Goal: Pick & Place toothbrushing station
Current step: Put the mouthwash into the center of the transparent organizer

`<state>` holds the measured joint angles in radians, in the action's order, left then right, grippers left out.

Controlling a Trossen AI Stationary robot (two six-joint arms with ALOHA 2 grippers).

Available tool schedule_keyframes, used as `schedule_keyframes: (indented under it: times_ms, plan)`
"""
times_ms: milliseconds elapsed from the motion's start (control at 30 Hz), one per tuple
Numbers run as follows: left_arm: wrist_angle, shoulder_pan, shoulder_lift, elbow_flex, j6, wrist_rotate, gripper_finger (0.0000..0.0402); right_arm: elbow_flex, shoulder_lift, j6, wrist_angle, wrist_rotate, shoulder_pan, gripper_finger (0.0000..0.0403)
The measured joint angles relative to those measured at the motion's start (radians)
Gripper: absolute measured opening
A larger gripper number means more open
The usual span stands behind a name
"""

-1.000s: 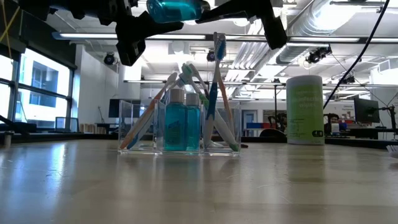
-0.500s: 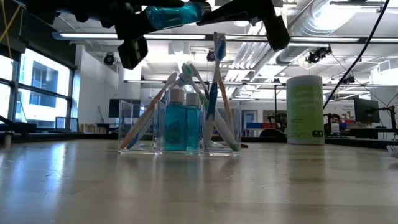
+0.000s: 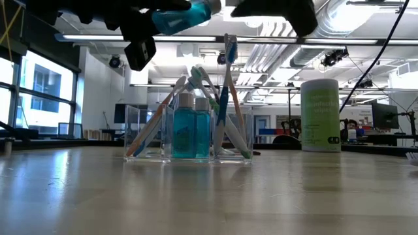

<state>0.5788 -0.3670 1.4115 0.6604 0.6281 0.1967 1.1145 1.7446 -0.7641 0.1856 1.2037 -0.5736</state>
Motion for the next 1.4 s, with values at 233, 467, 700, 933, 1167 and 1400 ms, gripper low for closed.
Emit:
schedule_keyframes:
  times_ms: [233,467,700,933,1167,1400]
  plan:
    - [0.002,-0.034,-0.022,-0.001,-0.174,0.060,0.0065,-0.001,-0.075,0.674,-0.570,0.053,0.013,0.0171]
    - [0.006,-0.083,-0.022,-0.001,-0.336,0.252,0.0066,-0.002,-0.228,1.393,-1.090,-0.017,0.038,0.0165]
    - [0.012,-0.103,-0.022,-0.001,-0.384,0.312,0.0066,-0.002,-0.313,1.688,-1.158,-0.051,0.030,0.0166]
    - [0.013,-0.103,-0.022,-0.001,-0.377,0.312,0.0066,-0.003,-0.265,1.605,-0.986,-0.331,0.073,0.0166]
    - [0.013,-0.103,-0.023,0.000,-0.373,0.313,0.0066,-0.003,-0.239,1.148,-0.513,-0.631,0.083,0.0154]
    - [0.032,-0.103,-0.023,0.000,-0.393,0.312,0.0067,-0.003,-0.239,0.842,-0.231,-0.655,0.093,0.0152]
